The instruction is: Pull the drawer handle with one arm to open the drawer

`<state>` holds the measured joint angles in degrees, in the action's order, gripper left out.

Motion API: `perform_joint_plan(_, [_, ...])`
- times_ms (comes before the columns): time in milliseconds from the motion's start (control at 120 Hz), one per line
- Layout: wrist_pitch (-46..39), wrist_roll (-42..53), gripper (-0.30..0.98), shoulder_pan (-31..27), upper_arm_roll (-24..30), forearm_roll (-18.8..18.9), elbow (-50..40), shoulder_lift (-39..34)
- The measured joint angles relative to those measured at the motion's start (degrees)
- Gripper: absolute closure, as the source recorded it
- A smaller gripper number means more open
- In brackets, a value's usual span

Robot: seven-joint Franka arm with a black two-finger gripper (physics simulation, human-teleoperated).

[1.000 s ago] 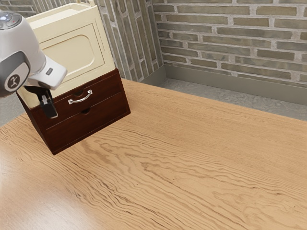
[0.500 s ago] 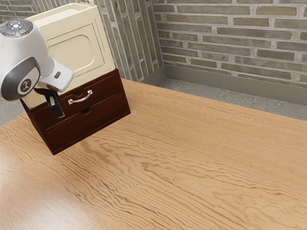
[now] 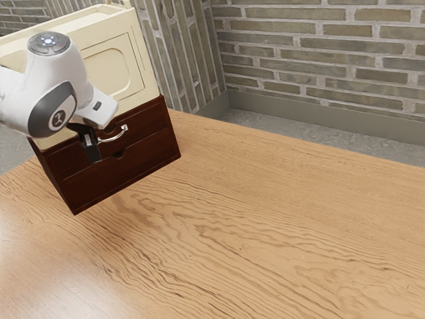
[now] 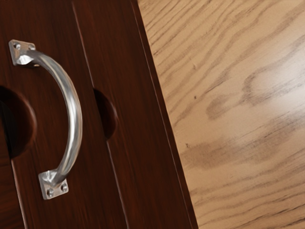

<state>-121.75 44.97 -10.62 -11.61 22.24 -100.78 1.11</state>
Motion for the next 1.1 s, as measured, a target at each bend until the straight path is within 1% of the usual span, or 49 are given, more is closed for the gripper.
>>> perform_joint_plan(142, [-0.47,0.07,0.0,0.27,0.0,-0.4,0.4,1.97])
perform_joint_plan(425, [-0.83,0.55,0.0,0.25,0.24,-1.28,4.93,5.35])
perform_joint_plan(700, [-0.87,1.02,0.0,0.29,0.59,-2.21,5.85,8.94])
perform_joint_plan(850, [-0.88,1.21,0.0,-0.03,0.59,-2.46,9.3,11.59])
perform_joint_plan(1075, [-0.93,1.39,-0.02,-0.11,0.74,-3.38,10.45,13.99])
perform_joint_plan(1100, [-0.92,1.4,0.0,-0.01,0.78,-3.45,10.43,13.97])
